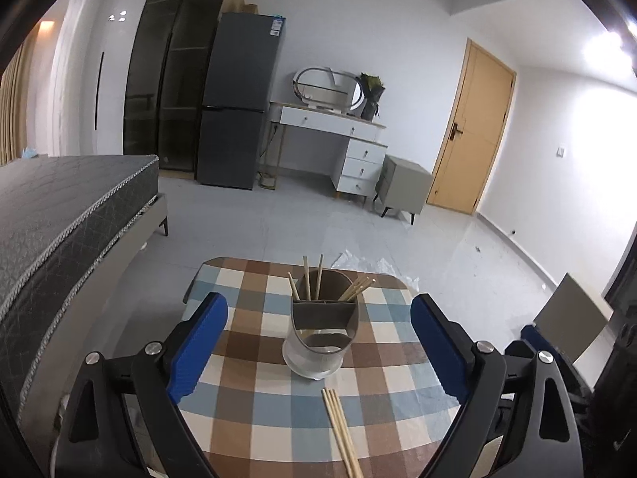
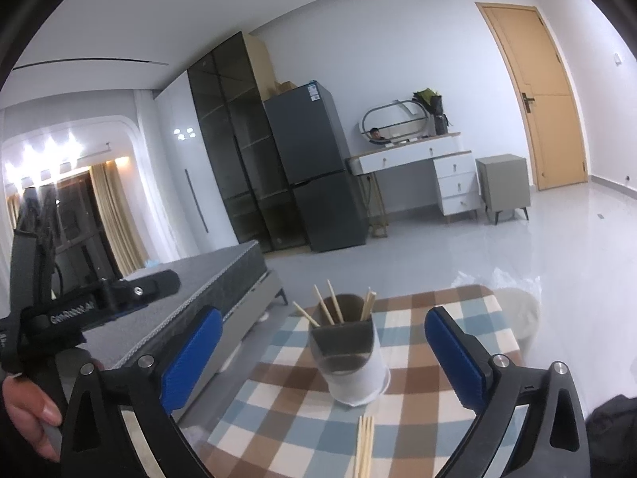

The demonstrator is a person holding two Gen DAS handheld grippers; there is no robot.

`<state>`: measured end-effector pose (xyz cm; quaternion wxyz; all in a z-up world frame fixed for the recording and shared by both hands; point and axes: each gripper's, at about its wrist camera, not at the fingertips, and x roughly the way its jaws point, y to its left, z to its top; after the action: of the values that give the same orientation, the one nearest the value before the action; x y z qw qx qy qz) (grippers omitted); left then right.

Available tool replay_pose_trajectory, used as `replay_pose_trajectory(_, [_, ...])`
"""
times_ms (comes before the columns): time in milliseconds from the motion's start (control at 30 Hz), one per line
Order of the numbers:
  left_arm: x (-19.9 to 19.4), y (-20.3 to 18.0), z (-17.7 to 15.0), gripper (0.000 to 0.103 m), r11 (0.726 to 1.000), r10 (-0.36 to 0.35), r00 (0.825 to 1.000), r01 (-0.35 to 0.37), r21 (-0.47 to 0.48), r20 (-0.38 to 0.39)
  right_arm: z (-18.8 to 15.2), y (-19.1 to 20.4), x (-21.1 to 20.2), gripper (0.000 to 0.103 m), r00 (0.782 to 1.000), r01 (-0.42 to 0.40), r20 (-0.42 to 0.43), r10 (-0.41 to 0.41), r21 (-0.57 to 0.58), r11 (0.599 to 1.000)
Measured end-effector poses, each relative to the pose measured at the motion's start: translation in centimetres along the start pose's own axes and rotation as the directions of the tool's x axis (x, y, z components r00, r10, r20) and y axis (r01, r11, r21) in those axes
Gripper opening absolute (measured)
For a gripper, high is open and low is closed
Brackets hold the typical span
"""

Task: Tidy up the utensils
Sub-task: 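Raise both open tools back from the utensil holder, then lower both open tools toward the remaining chopstick pile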

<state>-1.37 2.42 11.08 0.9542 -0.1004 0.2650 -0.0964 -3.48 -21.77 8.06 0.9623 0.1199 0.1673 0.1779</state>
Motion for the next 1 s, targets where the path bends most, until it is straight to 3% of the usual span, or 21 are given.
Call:
replay_pose_trajectory(300, [2.2, 1.1, -3.5, 0.092, 0.999, 0.045, 0.997, -0.046, -0.014, -0.062, -3.1, -0.2, -0.1, 0.103, 0.998, 0.018, -0.052, -0.019, -0.027, 0.999])
replay_pose_trajectory(500, [4.6, 1.7, -6.0, 0.092, 0.998, 0.063, 0.99, -0.065, -0.008, -0.124, -5.3, -1.4, 1.5, 0.103, 0.99, 0.046, -0.131, -0.046, -0.004, 0.999])
replay_pose_trajectory(733, [7.6, 1.7, -8.3, 0.092, 0.998, 0.068, 0.977, -0.068, 0.008, -0.202, -8.4, -3.0, 4.7, 0.103, 0.955, 0.093, -0.284, -0.09, -0.005, 0.996])
replay_pose_trajectory(867, [9.4, 2.5, -9.8, 0.092, 0.998, 0.06, 0.959, -0.063, -0.001, -0.278, -9.5, -4.0, 6.1, 0.103, 0.936, 0.104, -0.339, -0.09, 0.023, 0.994])
replay_pose_trajectory(1000, [11.2, 3.5, -10.9, 0.092, 0.995, 0.092, 0.936, -0.103, -0.015, -0.341, -10.7, -4.2, 8.3, 0.102, 0.9, 0.13, -0.419, -0.125, -0.015, 0.991])
